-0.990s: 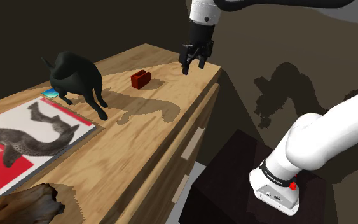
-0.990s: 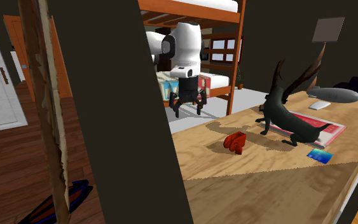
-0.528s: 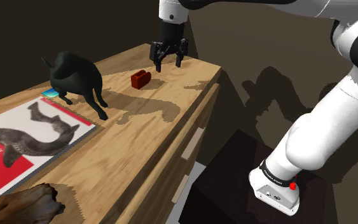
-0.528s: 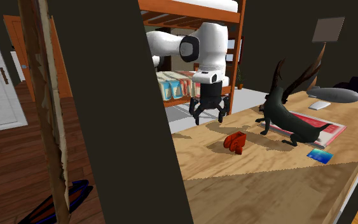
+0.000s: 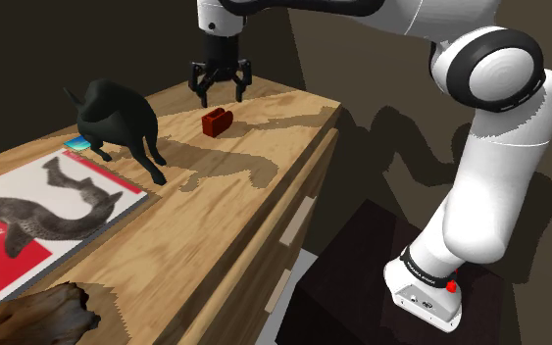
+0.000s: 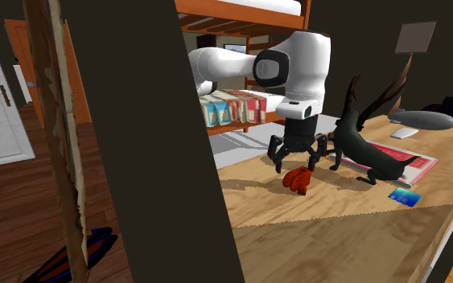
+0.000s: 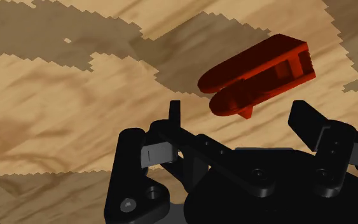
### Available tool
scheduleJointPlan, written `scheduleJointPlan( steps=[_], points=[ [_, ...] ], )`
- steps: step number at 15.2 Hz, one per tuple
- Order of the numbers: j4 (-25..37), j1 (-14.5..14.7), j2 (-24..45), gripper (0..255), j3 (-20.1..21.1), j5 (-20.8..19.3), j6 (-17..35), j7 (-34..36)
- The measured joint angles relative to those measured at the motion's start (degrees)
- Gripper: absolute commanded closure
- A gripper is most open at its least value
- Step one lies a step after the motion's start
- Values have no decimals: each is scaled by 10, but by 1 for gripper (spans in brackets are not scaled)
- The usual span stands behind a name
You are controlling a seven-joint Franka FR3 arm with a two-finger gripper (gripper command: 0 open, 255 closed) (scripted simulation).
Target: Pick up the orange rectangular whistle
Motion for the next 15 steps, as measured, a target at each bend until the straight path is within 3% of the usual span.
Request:
scheduleJointPlan(
  steps=[2, 8, 9, 15],
  points=[
    [17, 5, 20, 0, -1, -6, 2, 8],
    [-31, 2, 18, 0, -2, -5, 47, 11],
    [-37, 2, 16, 255, -2, -5, 52, 11],
    [-43, 1, 15, 255, -2, -5, 56, 12]
  ],
)
